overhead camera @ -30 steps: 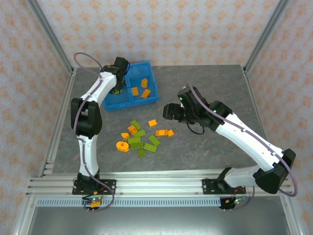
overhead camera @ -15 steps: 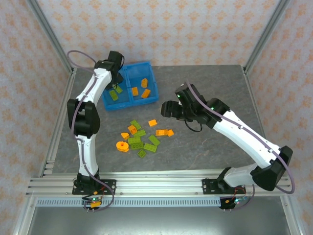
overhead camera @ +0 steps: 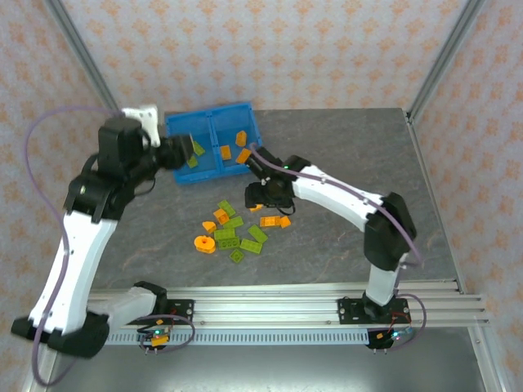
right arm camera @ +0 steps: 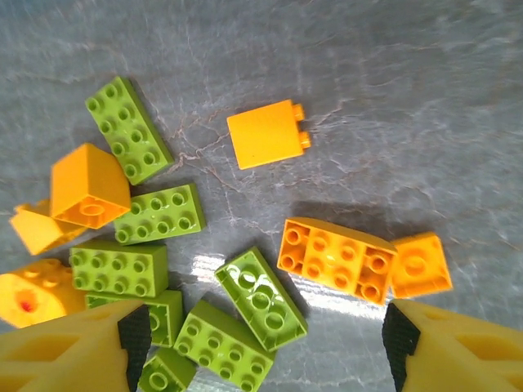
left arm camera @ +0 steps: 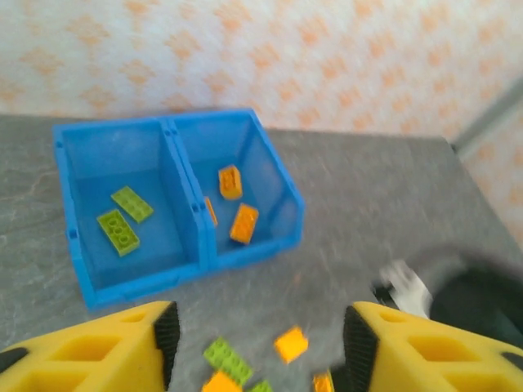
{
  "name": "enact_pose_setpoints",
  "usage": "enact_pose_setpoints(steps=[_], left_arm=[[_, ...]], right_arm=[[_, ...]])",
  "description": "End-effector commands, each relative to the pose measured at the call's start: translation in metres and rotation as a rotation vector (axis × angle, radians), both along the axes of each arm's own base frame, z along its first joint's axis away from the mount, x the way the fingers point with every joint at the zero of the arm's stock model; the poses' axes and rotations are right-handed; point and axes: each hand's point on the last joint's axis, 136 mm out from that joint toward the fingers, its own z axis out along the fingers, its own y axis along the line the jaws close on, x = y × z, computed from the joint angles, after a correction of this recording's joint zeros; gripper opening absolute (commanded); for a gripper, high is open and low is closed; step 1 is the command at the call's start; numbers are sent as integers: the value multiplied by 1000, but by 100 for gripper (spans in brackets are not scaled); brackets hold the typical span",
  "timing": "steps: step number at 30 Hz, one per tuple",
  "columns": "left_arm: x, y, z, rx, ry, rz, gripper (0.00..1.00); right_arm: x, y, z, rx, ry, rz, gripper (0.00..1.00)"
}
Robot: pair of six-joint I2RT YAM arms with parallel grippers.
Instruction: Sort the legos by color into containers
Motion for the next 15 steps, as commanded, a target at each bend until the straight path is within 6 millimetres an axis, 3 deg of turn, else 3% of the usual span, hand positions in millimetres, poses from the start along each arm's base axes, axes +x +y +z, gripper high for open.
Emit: enact_pose_setpoints(steps=[1, 5, 10, 12, 15], left_arm=[[-51, -11, -72, 202, 134, -265, 67], [-107, -17, -86, 186, 59, -409, 72], [-170, -40, -98, 196, 31, -733, 90], [-183, -49, -98, 178, 3, -829, 93], [-182, -57, -94, 148, -32, -869, 94]], right_arm=[[8, 8, -12, -57, -9, 89, 77], [22, 18, -39, -106, -4, 125, 77], [37, 22, -73, -186, 15, 152, 77], [41, 25, -84, -189, 28, 154, 75], [48, 22, -97, -223, 45, 135, 71]])
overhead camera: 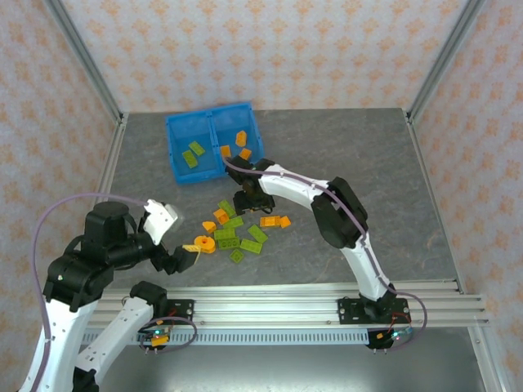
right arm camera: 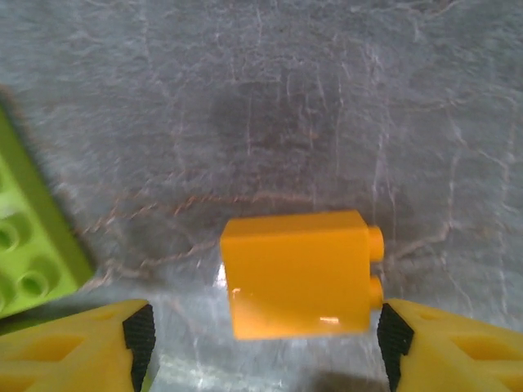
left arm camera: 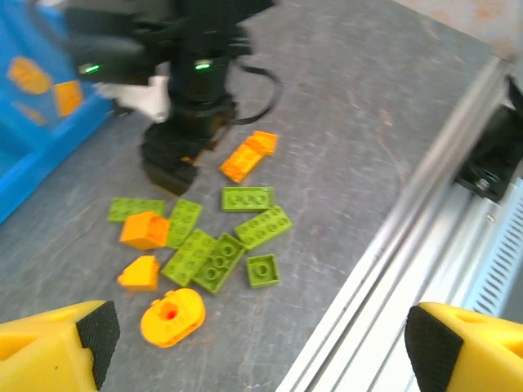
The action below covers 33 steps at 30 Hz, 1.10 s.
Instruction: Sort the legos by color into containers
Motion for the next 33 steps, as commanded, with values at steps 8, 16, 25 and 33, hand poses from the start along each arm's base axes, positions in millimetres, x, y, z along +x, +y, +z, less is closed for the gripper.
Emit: enact_pose_setpoints(steps=[8, 16, 25, 33], left_arm=[[-5, -23, -6, -23, 16, -198, 100], [-2, -21, -11, -10, -16, -193, 100], [12, -17, 2, -15, -147, -133, 100], [22, -15, 8, -16, -141, -89, 100]], right_arm=[[8, -12, -26, -80, 27, -23, 52], [15, -10, 8, -38, -32, -62, 37], [64, 21, 173, 310, -400, -179, 37], [142, 41, 178, 332, -492, -272, 37]])
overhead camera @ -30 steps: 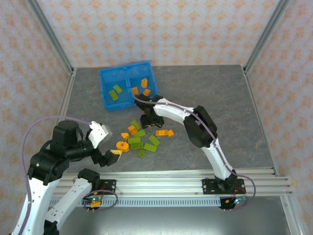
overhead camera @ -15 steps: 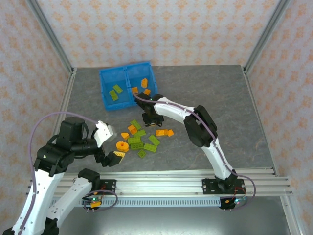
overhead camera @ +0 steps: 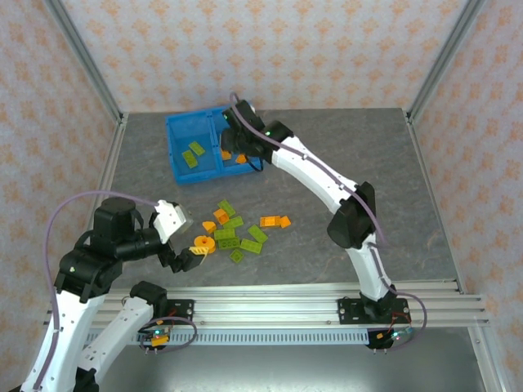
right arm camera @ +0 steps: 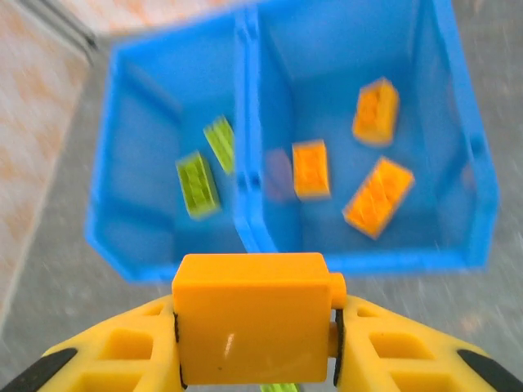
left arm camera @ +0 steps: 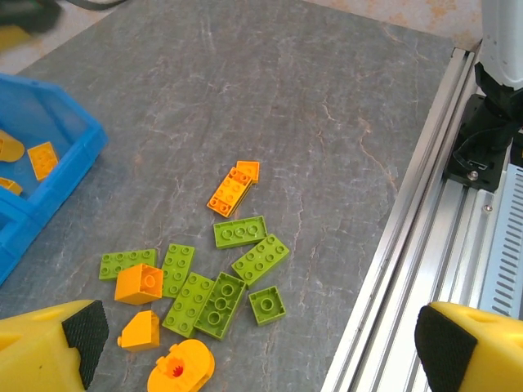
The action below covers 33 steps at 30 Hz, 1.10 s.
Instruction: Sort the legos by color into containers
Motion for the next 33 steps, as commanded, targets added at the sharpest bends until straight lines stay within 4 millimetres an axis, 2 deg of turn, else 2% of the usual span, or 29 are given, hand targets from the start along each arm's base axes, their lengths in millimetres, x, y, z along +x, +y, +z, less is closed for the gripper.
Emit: enact_pose_setpoints(steps=[1, 4, 6, 11, 14, 17, 22, 25, 28, 31, 33], left_arm=[[7, 0, 12, -27, -30, 30, 100], [5, 1, 13, -48, -27, 50, 100], [5, 2, 12, -54, -28, 63, 100], [6, 6, 10, -54, -38, 93, 100], [10, 7, 9, -54, -35, 109, 100], [14, 8, 6, -50, -29, 128, 100], [18, 9, 0, -42, -5, 142, 100], [24, 10, -10, -24, 13, 156, 100], [35, 10, -28, 17, 70, 165, 100], [53, 15, -53, 91, 165, 222, 100], [66, 17, -64, 136, 165, 256, 100]], right_arm=[[38, -8, -50, -63, 38, -90, 37], [64, -3, -60, -20, 18, -108, 37], [72, 2, -71, -1, 21, -91, 37], [74, 16, -98, 14, 60, -21, 41], [74, 18, -105, 24, 79, -23, 50], [74, 21, -97, 51, 77, -23, 65], [68, 17, -63, 71, 51, -13, 66], [50, 7, -34, 74, 70, 3, 66], [14, -4, -13, 75, 141, 73, 67], [-37, -21, -6, 52, 218, 172, 69], [-76, -42, -4, 39, 245, 214, 71]])
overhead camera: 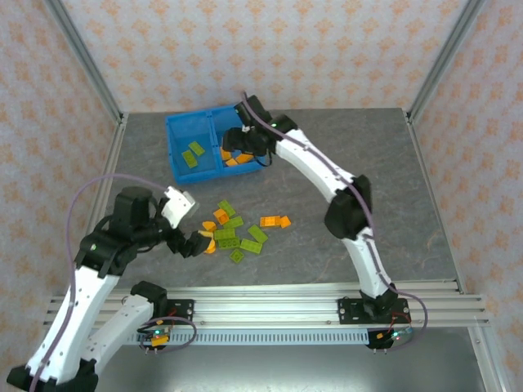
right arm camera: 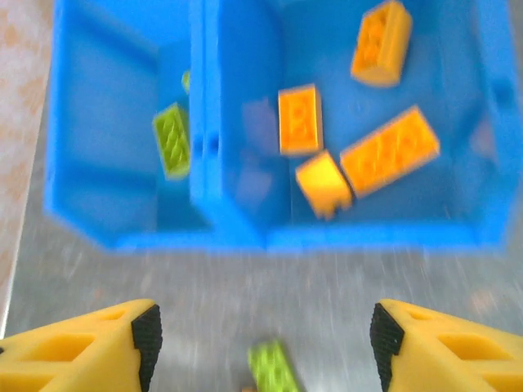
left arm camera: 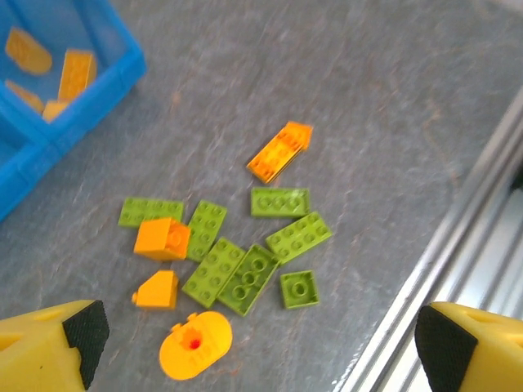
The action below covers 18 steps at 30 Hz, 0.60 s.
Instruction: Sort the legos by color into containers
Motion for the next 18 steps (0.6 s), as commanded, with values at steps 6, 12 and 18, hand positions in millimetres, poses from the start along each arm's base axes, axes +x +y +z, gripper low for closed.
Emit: enact_pose_setpoints(steps=[6, 12, 18], left_arm=[[49, -3, -65, 124, 287, 113, 98], [77, -5, -118, 274, 456, 63, 96], [121, -6, -141, 309, 451, 136, 93]], right_arm=[[-154, -87, 16, 40, 156, 90, 79], [-194, -127, 3, 52, 196, 9, 85], [-192, -129, 7, 57, 177, -27, 85]])
